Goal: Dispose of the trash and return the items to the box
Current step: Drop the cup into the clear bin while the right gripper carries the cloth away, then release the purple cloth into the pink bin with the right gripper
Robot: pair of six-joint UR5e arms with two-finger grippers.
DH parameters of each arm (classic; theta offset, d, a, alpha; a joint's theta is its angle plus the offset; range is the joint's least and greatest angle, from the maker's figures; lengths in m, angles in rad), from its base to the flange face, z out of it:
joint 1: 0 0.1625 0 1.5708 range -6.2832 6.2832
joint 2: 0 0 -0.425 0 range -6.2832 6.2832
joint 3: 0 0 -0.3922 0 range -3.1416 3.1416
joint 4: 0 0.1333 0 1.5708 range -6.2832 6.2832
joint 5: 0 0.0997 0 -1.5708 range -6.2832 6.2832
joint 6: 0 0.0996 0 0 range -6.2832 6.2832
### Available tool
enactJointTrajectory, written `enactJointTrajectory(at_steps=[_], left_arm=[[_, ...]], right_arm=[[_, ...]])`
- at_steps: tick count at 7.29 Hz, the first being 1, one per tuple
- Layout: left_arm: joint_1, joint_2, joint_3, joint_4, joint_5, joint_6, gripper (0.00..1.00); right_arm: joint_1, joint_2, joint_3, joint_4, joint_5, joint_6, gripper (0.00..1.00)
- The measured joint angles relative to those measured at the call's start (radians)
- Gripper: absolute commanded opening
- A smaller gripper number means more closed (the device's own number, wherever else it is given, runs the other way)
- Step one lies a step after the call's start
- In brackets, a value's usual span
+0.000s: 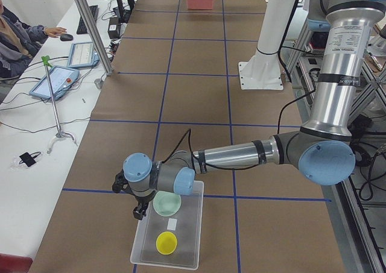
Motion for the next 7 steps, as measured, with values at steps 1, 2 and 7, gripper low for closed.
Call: enactJointTrajectory(at_steps=[1, 2, 7], left_arm=[[0.000, -0.011, -0.019, 0.030, -0.001, -0.013, 0.96], [0.001, -0.019, -0.027, 0.045, -0.002, -0.018, 0.96], [0.001, -0.032, -0.038, 0.057, -0.002, -0.031, 0.96]], right_arm=[[0.016, 0.003, -0.046, 0.026, -0.030, -0.040, 0.00], [0.027, 0.005, -0.105, 0.080, -0.045, -0.057, 0.00], [0.071, 0.102, -0.433, 0.342, -0.050, -0.065, 1.00]])
